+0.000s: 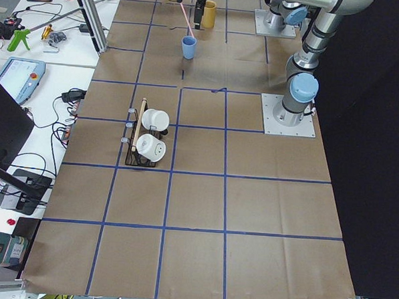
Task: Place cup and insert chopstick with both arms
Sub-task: 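Lower the pink chopstick into the blue cup with the right gripper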
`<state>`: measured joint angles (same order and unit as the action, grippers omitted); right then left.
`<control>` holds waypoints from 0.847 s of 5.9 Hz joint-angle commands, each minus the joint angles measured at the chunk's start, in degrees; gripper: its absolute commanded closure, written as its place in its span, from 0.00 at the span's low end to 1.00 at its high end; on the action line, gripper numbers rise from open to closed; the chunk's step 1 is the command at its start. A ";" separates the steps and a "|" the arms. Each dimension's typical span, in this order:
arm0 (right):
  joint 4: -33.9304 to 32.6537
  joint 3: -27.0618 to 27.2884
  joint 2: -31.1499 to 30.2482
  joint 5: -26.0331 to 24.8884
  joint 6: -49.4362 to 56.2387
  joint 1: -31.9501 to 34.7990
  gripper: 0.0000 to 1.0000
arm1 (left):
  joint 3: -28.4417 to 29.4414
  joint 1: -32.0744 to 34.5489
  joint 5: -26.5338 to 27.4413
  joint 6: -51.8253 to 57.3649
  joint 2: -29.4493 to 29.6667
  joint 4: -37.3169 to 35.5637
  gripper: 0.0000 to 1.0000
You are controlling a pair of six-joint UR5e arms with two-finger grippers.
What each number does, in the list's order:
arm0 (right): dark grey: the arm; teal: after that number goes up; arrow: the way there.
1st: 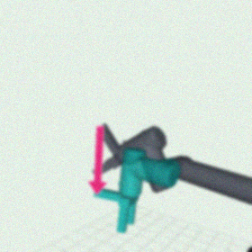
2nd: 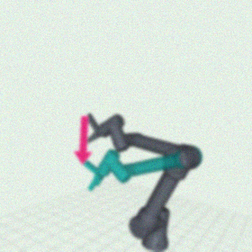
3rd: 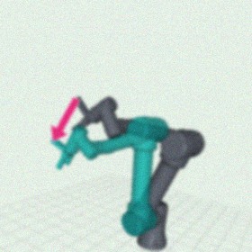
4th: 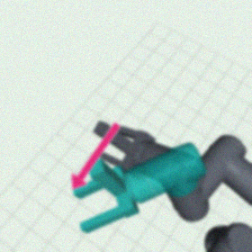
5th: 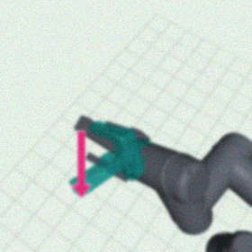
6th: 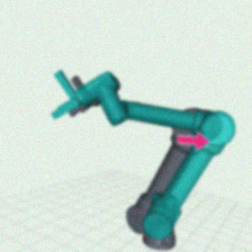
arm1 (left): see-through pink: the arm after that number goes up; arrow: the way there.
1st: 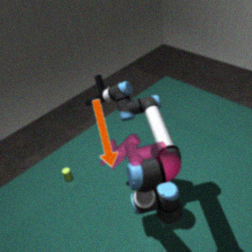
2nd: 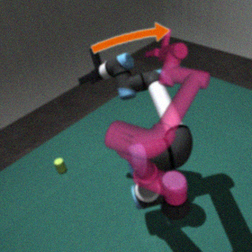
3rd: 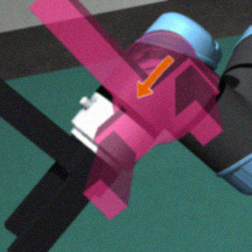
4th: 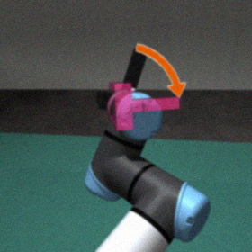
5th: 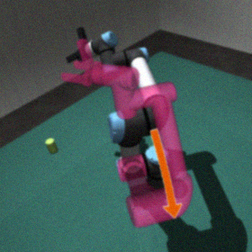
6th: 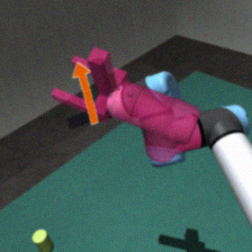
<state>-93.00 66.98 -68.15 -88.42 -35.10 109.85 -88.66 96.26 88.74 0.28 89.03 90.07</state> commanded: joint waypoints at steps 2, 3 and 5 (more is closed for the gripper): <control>-1.04 1.21 1.26 -2.72 0.91 0.28 0.96 | -0.03 -0.11 0.11 -0.01 -0.18 0.01 0.02; -1.30 2.09 1.96 -2.63 0.74 0.28 0.96 | -0.03 -0.02 0.11 -0.01 -0.26 0.10 0.02; -3.94 2.19 4.68 -2.11 0.83 0.28 0.95 | -0.03 -0.11 0.11 -0.01 -0.44 0.63 0.02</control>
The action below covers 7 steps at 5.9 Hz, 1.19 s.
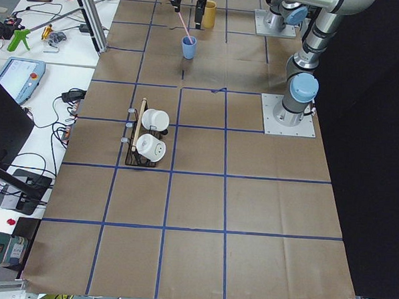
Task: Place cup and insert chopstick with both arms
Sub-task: 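Lower the pink chopstick into the blue cup with the right gripper, then open the right gripper and release the chopstick in the cup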
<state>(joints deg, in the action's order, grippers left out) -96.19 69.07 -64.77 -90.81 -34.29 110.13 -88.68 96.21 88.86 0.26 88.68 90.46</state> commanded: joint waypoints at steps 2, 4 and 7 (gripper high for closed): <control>-0.23 1.05 2.28 0.46 0.10 0.00 0.92 | 0.00 -0.06 0.00 0.00 -0.08 0.33 0.02; -0.58 1.42 2.19 2.12 -0.25 -0.18 0.00 | 0.00 -0.06 0.09 0.00 -0.08 0.51 0.02; 8.58 -4.10 -1.48 2.84 8.03 -6.47 0.00 | 0.00 -0.06 0.09 0.00 -0.08 0.59 0.02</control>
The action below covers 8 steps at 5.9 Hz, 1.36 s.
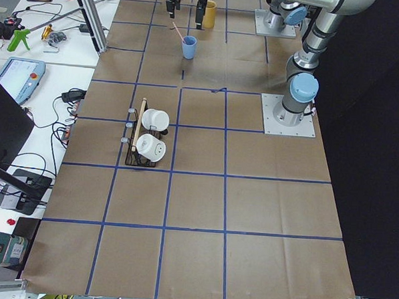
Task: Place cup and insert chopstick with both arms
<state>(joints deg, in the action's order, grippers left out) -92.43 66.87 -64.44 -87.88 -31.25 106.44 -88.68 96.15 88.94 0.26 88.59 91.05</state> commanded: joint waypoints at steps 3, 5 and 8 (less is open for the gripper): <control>14.72 2.88 -9.19 -2.98 17.60 -9.23 0.00 | 0.00 0.00 0.00 0.00 0.00 0.01 0.02; 7.67 17.95 -20.58 -3.89 20.24 -14.91 0.01 | 0.00 0.00 0.00 0.00 0.00 0.01 0.02; -3.23 24.84 -25.66 -3.62 19.92 -15.65 0.00 | 0.00 0.00 0.00 0.00 0.00 0.01 0.02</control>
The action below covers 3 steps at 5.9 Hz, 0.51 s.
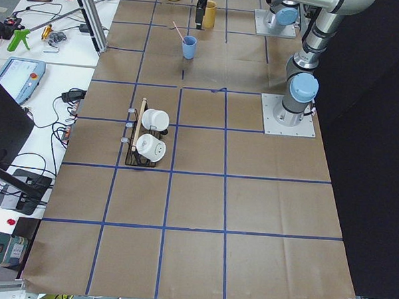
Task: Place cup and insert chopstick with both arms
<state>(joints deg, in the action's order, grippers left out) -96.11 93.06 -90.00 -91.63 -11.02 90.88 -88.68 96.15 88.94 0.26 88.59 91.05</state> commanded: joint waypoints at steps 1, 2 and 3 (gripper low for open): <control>3.97 -4.18 1.82 0.05 -0.58 0.00 0.00 | 0.00 0.00 0.00 0.00 0.00 0.00 0.02; 4.00 -4.47 2.10 0.14 -0.58 0.17 0.00 | 0.00 0.00 0.00 0.00 0.00 0.00 0.02; 4.35 -4.56 2.11 0.22 -0.50 0.17 0.00 | 0.00 0.00 0.00 0.00 0.00 0.00 0.02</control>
<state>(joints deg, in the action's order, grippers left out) -92.25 88.85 -88.08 -91.48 -11.55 91.00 -88.68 96.15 88.95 0.26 88.59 91.06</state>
